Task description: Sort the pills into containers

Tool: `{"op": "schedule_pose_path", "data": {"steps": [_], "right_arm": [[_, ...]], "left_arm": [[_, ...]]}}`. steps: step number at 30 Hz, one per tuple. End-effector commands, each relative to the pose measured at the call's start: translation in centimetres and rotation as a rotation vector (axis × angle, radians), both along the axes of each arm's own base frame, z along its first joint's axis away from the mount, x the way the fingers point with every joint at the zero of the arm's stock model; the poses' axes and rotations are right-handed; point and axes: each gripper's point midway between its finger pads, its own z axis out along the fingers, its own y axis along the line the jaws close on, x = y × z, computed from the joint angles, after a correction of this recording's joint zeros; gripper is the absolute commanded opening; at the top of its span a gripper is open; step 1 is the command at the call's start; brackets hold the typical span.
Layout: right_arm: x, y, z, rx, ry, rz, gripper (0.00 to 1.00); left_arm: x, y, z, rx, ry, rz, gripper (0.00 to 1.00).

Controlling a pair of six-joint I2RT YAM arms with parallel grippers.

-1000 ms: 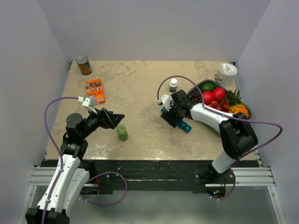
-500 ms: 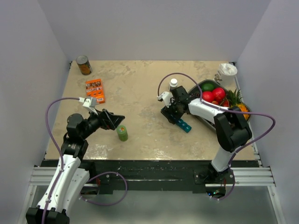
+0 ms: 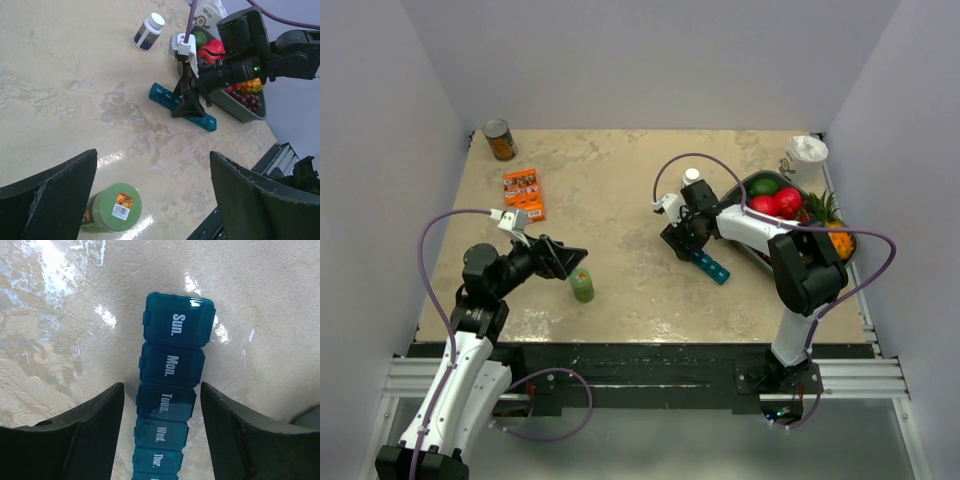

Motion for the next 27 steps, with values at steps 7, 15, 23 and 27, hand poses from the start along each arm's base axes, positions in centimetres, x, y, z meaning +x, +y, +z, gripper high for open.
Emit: {"op": "schedule_pose_path", "data": {"steps": [7,15,23,27], "right_arm": [[0.1,0.0,0.8,0.011,-0.017,-0.011,0.6],[-1.8,0.6,0.7,0.052,0.039,0.061,0.29],[-9.5,6.1,4.9,0.373,0.232,0.433,0.2],[-11.8,7.0,6.8,0.48,0.272,0.563,0.2]], "left_arm": [[-0.4,-0.6,0.5,0.003,-0.039,-0.049,0.97],[-0.7,-1.1,0.6,0.002,-0.056,-0.09,0.96],[-1.4,-2.1,2.0,0.008,-0.136,-0.189,0.94],[-1.7,-2.5,1.9,-0.005,-0.129,-0.215,0.93]]}}
